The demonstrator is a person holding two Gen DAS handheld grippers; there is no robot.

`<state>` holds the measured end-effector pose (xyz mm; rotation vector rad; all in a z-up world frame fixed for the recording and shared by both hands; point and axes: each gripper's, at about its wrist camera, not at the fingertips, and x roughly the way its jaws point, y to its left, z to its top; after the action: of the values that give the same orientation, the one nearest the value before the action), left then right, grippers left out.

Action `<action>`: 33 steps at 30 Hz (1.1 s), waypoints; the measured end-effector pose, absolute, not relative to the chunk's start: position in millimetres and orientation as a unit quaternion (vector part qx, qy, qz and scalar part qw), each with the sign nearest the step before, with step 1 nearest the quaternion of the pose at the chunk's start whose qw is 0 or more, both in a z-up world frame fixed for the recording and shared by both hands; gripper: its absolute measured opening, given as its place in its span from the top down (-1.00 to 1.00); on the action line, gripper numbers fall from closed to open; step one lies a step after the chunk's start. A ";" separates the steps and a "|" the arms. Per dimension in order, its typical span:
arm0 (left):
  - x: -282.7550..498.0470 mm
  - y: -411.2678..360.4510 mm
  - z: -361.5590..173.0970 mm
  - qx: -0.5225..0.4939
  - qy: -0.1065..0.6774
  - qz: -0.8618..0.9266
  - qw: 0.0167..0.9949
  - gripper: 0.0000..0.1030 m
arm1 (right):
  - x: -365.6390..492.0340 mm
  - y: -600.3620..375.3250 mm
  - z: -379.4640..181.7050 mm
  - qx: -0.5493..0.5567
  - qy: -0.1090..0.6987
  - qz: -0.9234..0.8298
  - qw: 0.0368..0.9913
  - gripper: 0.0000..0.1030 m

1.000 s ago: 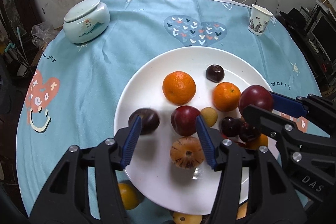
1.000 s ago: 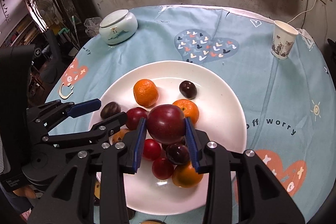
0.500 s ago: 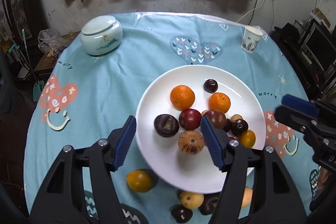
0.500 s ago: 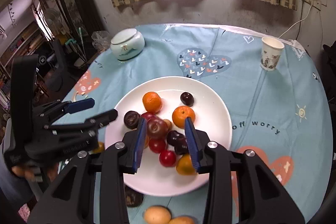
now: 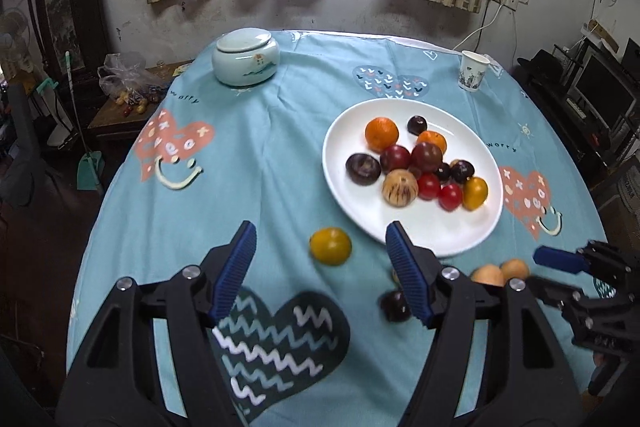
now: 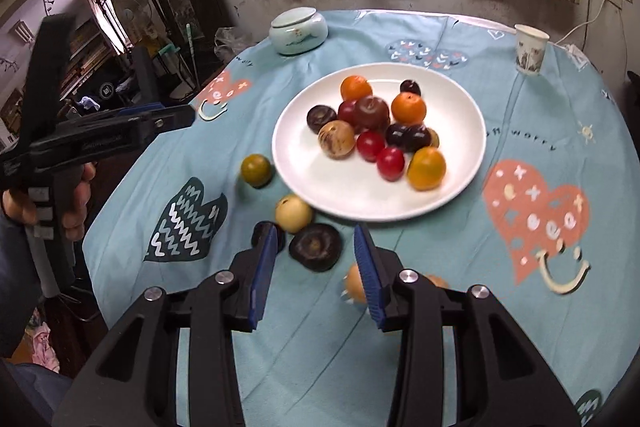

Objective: Organize fruits
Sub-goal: 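Withdraw both open tools from the plate and swing them away from the table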

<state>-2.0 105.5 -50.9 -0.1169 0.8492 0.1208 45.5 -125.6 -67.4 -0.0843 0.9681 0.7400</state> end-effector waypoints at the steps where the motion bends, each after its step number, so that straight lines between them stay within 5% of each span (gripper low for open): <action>1: -14.1 105.8 -54.8 -0.059 0.403 0.062 0.911 -0.36 | 42.0 -124.4 -68.5 -0.036 0.456 0.348 0.818 0.20; 10: -100.3 109.5 -143.5 -0.102 0.400 0.147 0.899 -0.38 | 25.6 -108.0 -59.8 -0.047 0.447 0.361 0.817 0.20; 15: -133.4 155.5 -170.8 -0.114 0.400 0.261 0.871 -0.01 | 16.8 -91.6 -51.3 -0.076 0.445 0.376 0.809 0.20; 19: -176.5 201.3 -160.2 -0.132 0.360 0.348 0.856 0.08 | 9.9 -79.1 -47.6 -0.086 0.440 0.396 0.802 -0.23; 23: -224.6 232.0 -153.8 -0.137 0.312 0.439 0.831 -0.08 | 3.0 -58.7 -38.0 -0.103 0.424 0.428 0.792 -0.23; 33: -335.3 300.2 -201.2 -0.343 0.133 0.570 0.735 -0.44 | -20.3 8.6 -14.9 -0.201 0.365 0.505 0.756 -0.23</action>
<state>-335.3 300.2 -201.2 -0.7534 0.2925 1.2523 -20.3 8.6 -14.9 -0.4387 0.7970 1.1009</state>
